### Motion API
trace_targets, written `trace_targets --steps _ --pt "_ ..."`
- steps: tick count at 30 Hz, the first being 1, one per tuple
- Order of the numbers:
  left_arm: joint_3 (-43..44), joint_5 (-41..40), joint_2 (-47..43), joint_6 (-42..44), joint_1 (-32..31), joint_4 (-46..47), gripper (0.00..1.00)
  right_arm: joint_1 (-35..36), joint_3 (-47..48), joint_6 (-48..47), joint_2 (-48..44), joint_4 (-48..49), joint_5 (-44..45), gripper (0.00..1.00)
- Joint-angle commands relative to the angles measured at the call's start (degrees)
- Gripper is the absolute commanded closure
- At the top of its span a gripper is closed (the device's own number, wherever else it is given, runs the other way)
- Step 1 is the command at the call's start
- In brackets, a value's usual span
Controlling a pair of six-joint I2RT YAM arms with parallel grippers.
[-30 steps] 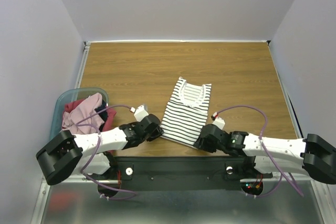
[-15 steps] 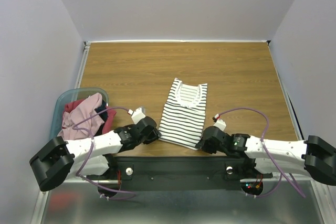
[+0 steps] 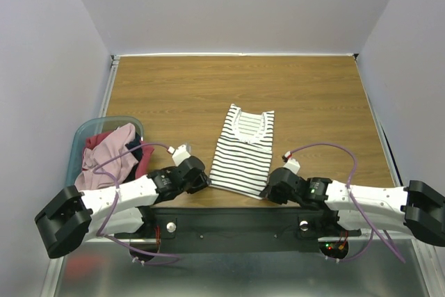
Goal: Fold and stack the tank tops
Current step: Fold the tank top
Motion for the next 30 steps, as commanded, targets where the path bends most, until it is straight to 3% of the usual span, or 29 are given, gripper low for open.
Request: trace_targets --steps 1,6,11,12,13,18,22,30 --pt "-1.18 0.17 1.74 0.73 -0.34 0.87 0.61 0.48 -0.97 0.03 -0.15 -4.11 1.17 0.92" --pt "-0.30 0.25 4.82 1.52 -0.34 3.67 0.61 0.48 -0.18 -0.84 0.20 -4.29 1.08 0.91" --pt "-0.56 1.05 6.14 1.43 -0.43 4.74 0.71 0.57 0.61 -1.72 0.29 -4.64 1.08 0.91" --pt "-0.91 1.22 5.71 1.34 -0.52 4.74 0.78 0.48 0.79 -1.99 0.29 -4.90 1.17 0.92" --pt "-1.00 1.22 4.92 1.43 -0.52 4.65 0.99 0.48 1.40 -2.77 0.46 -5.34 1.08 0.92" --pt "-0.22 1.05 0.88 1.69 -0.70 1.41 1.00 0.48 5.79 -7.60 0.90 -7.70 -0.06 0.99" --pt "1.10 0.96 -3.43 1.87 -1.13 -2.72 1.00 1.71 10.10 -12.09 1.17 -8.94 -2.52 0.99" --pt "5.13 0.61 -16.07 0.82 -2.01 -13.09 1.00 15.94 21.77 -12.45 7.23 -12.54 3.97 1.00"
